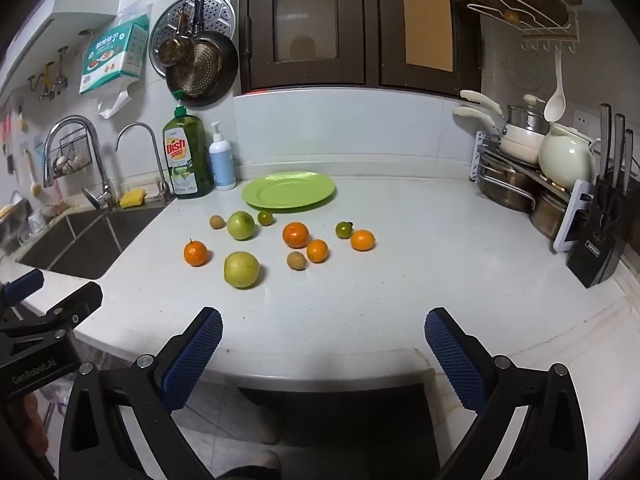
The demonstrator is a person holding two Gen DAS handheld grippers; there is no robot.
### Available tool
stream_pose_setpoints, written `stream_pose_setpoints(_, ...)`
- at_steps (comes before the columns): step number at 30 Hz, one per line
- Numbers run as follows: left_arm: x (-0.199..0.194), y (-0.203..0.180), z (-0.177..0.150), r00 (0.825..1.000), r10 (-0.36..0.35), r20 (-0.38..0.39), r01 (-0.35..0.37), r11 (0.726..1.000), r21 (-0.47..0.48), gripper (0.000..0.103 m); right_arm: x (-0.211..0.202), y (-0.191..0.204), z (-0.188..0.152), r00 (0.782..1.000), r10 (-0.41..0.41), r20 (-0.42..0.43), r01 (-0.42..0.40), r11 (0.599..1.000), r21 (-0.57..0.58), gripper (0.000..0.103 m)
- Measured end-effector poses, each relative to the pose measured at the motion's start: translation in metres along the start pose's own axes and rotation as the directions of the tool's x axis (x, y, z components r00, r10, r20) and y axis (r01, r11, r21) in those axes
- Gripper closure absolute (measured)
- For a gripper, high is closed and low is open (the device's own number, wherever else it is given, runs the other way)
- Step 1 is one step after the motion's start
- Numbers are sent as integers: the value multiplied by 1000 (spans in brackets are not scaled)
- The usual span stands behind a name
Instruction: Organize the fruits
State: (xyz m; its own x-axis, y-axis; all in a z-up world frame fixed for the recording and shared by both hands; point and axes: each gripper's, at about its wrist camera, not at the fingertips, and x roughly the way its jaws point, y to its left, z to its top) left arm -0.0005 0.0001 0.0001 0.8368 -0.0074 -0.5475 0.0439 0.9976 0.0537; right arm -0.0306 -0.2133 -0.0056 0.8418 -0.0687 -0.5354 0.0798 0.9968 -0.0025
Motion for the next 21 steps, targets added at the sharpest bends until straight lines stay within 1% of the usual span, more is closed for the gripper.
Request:
stream_pose_setpoints(5,0,-2,-1,1000,9,-8,-9,1000,4,0,1,0,0,1000,7,-8,-7,1000,1,0)
stream_pose_setpoints(9,-5,4,4,1000,4,1,-4,1000,-8,0,-2,-1,1,1000,7,-6,-7,1000,0,0)
stream_pose_setpoints(15,-7,5,-2,1000,1,25,-1,1000,-21,0,-5,-2,0,1000,7,-4,-7,1000,-2,0)
stream_pose_setpoints(21,-11,7,2,999,7,43,-6,999,-33,0,-4,1,1,1000,8,1,-8,1000,-2,0)
